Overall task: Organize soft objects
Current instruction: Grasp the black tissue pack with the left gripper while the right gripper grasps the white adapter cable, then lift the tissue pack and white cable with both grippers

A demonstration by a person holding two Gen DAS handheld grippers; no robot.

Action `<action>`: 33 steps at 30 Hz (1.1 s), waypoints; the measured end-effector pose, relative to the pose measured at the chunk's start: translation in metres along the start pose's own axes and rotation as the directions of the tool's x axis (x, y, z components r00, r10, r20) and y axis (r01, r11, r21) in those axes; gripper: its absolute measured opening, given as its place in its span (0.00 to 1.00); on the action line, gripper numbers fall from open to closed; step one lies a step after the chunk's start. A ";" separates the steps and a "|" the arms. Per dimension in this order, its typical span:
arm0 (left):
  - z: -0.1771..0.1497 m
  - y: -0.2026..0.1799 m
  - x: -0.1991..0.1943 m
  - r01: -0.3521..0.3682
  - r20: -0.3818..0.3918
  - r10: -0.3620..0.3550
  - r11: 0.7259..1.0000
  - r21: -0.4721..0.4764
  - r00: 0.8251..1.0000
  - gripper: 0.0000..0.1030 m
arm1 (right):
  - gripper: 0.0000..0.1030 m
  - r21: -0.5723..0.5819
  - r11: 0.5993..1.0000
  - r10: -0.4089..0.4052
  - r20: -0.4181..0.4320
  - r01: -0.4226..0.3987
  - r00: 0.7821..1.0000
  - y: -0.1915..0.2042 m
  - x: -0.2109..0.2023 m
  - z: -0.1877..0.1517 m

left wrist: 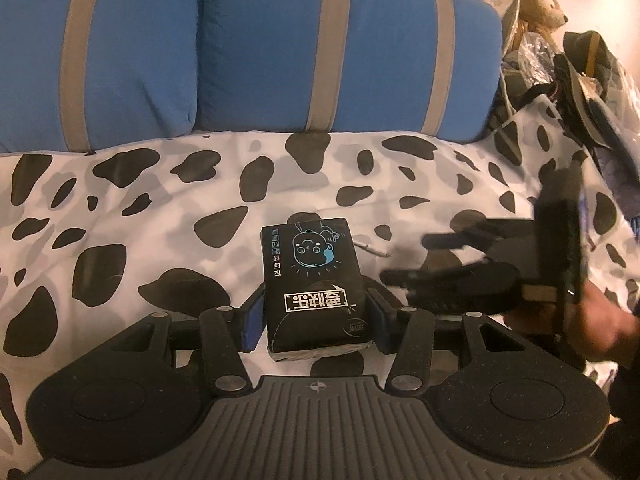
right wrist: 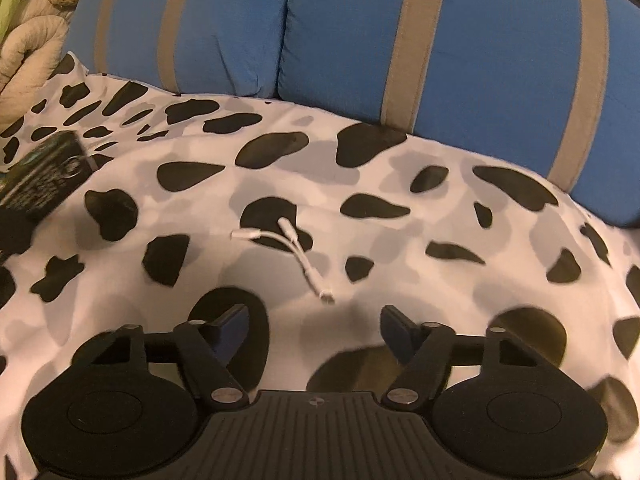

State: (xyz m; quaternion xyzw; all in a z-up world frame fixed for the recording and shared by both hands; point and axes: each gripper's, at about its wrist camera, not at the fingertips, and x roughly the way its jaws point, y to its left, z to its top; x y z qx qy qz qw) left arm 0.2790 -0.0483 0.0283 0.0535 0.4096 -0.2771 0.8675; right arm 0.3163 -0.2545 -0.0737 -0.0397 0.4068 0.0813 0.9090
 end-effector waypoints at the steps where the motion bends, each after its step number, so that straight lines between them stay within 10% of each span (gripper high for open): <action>1: 0.000 0.000 0.001 -0.002 -0.003 0.002 1.000 0.005 1.000 0.49 | 0.62 -0.007 1.000 -0.004 0.000 0.004 1.000 0.000 0.005 0.002; 9: -0.001 -0.002 0.004 0.007 -0.013 -0.006 1.000 0.026 1.000 0.49 | 0.46 -0.025 1.000 0.004 0.004 -0.004 1.000 0.001 0.033 0.013; 16: -0.002 -0.004 0.006 0.008 -0.027 -0.006 0.999 0.043 1.000 0.49 | 0.10 -0.010 1.000 0.009 -0.026 -0.010 1.000 -0.003 0.040 0.016; 25: -0.004 -0.010 0.011 0.000 -0.043 0.002 0.999 0.049 0.999 0.49 | 0.11 -0.029 0.999 0.013 -0.194 -0.019 0.981 0.008 0.005 0.007; 33: -0.008 -0.012 0.017 0.001 -0.062 0.002 0.998 0.056 0.998 0.49 | 0.23 0.031 0.998 0.052 -0.146 -0.048 0.988 -0.001 0.011 0.005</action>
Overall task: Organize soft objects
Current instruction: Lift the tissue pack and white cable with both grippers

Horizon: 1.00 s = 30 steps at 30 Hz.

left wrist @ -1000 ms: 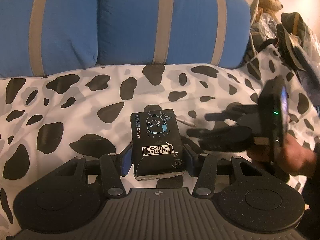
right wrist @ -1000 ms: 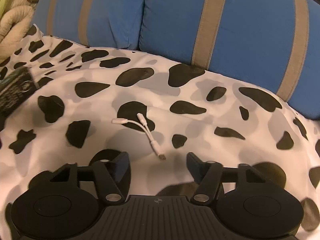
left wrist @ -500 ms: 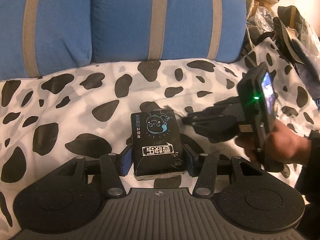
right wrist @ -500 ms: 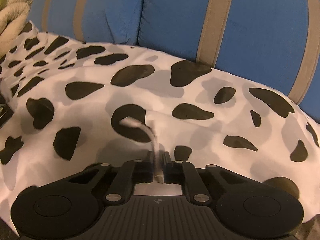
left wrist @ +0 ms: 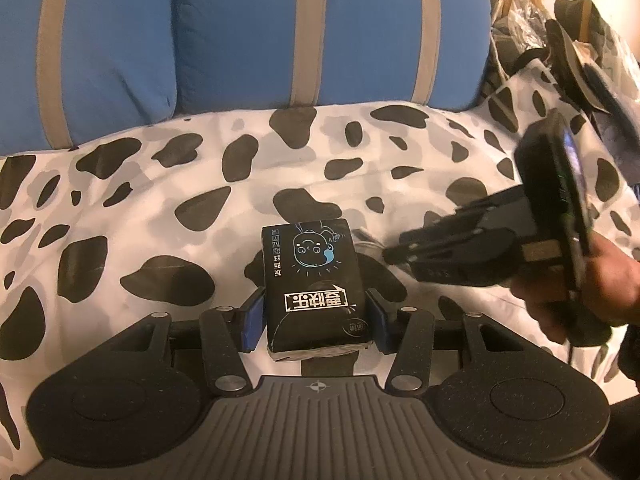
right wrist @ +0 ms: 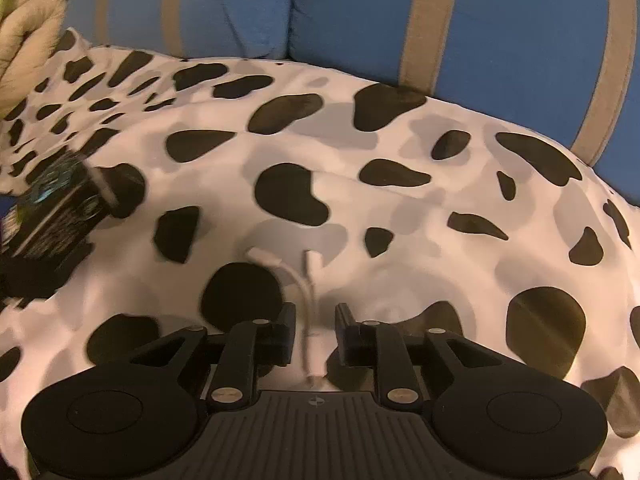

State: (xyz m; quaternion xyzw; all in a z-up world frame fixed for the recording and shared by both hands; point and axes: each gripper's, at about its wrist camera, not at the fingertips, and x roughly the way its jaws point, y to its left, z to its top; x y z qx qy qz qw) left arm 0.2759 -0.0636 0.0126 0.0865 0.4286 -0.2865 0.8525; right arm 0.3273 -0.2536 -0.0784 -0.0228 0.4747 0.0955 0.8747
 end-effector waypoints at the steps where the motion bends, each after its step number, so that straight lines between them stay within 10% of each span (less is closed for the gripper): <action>1: 0.000 0.000 0.001 0.001 -0.003 -0.001 1.000 0.000 1.000 0.49 | 0.23 0.000 1.000 0.008 0.003 -0.008 1.000 0.000 0.004 0.001; 9: 0.000 -0.002 0.004 0.014 -0.013 -0.014 1.000 0.000 1.000 0.48 | 0.06 -0.001 1.000 0.018 0.001 -0.018 1.000 0.005 0.013 0.005; 30: -0.027 -0.023 -0.029 -0.009 -0.007 0.009 0.999 -0.033 1.000 0.48 | 0.04 0.007 1.000 -0.008 0.088 0.007 0.996 0.011 -0.084 -0.027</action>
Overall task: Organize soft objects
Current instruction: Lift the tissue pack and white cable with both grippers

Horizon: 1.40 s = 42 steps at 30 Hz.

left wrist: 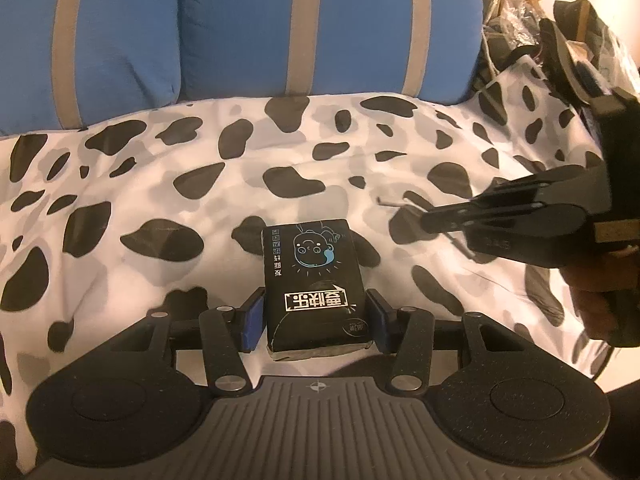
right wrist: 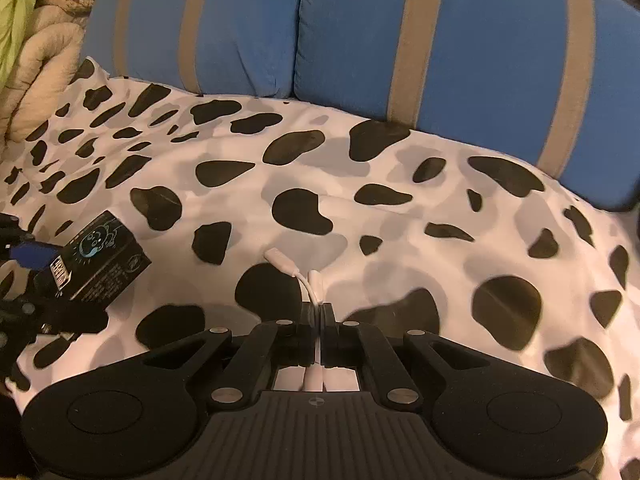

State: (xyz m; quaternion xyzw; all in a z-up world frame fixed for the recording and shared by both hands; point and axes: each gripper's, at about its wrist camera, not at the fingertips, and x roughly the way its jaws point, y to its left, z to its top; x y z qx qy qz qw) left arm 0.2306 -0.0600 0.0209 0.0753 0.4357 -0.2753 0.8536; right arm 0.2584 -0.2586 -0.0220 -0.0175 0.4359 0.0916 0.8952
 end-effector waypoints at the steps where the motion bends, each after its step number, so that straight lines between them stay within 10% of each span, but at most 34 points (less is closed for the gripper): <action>1: -0.002 -0.002 -0.002 0.004 0.001 -0.004 1.000 0.001 1.000 0.48 | 0.04 -0.006 1.000 -0.008 0.002 0.008 1.000 0.000 -0.006 -0.004; 42: -0.128 -0.049 -0.090 0.043 -0.016 -0.045 0.995 -0.093 0.999 0.48 | 0.04 0.122 0.993 0.003 0.042 -0.008 0.999 0.023 -0.160 -0.130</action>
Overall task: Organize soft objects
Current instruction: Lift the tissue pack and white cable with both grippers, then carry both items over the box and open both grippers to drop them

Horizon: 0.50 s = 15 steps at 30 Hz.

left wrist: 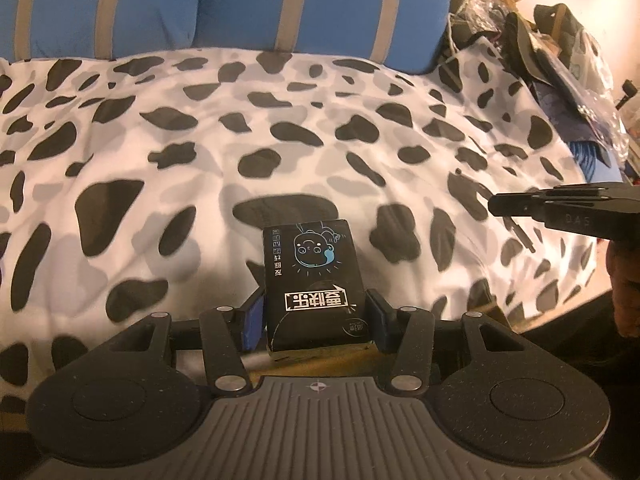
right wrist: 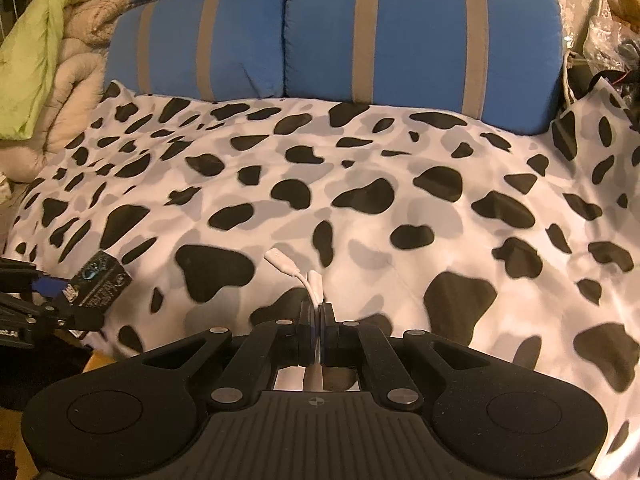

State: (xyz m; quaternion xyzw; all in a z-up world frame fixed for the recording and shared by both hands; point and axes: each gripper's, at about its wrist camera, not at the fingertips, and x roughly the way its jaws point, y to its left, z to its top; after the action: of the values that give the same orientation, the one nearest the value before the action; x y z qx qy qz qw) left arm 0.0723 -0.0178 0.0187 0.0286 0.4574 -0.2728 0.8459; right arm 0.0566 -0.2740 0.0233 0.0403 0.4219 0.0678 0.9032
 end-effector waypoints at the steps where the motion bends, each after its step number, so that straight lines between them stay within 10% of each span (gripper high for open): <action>1: -0.004 -0.002 -0.001 0.001 -0.005 -0.001 1.000 0.001 1.000 0.48 | 0.04 -0.002 1.000 0.008 -0.003 -0.008 1.000 0.004 -0.003 -0.004; 15: -0.048 -0.027 -0.012 0.050 -0.100 -0.049 0.999 0.010 0.994 0.49 | 0.04 -0.017 0.999 0.034 -0.124 -0.037 0.992 0.048 -0.030 -0.059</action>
State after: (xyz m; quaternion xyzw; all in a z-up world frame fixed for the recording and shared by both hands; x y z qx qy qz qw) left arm 0.0176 -0.0215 0.0058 0.0361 0.4980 -0.2949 0.8147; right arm -0.0122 -0.2301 0.0147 0.0349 0.4757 0.0903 0.8742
